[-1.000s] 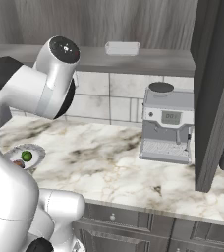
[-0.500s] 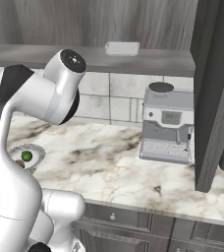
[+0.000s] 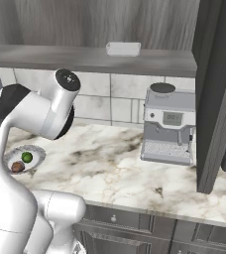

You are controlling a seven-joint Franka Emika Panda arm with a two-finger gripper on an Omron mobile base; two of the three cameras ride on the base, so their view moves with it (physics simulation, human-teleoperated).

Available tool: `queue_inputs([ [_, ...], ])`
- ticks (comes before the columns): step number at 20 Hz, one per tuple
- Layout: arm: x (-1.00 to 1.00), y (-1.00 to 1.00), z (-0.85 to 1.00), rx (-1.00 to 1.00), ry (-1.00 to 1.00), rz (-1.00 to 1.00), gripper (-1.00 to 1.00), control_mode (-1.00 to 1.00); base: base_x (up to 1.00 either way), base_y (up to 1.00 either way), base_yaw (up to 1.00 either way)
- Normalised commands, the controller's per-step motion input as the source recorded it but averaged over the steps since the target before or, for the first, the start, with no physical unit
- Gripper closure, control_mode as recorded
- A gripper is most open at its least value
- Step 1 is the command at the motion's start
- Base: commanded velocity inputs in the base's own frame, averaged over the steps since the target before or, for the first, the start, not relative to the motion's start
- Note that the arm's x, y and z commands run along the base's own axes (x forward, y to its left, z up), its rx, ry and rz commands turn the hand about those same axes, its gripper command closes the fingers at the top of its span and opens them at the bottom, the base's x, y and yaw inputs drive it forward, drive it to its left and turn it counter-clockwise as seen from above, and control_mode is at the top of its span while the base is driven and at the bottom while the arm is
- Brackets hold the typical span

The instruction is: Pick the avocado and bread from the counter and place them on the plate. Then pick the jam from the cabinet and place it next to the plate. Lastly close the cabinet door.

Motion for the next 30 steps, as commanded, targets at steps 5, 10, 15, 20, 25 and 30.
queue_inputs([
  [5,0.30,0.02,-0.43,0.00,0.00,0.00,1.00,-1.00,0.00,0.00,0.00],
  [10,0.51,0.03,-0.44,0.00,0.00,0.00,1.00,-1.00,0.00,0.00,0.00],
  [15,0.48,0.04,-0.41,0.00,0.00,0.00,1.00,-1.00,0.00,0.00,0.00],
  [20,0.33,0.10,-0.34,0.00,0.00,0.00,1.00,-1.00,0.00,0.00,0.00],
  [25,0.35,0.24,-0.35,-0.02,0.00,0.00,1.00,-1.00,0.00,0.00,0.00],
  [30,0.35,0.16,-0.38,-0.03,0.00,0.00,1.00,-1.00,0.00,0.00,0.00],
])
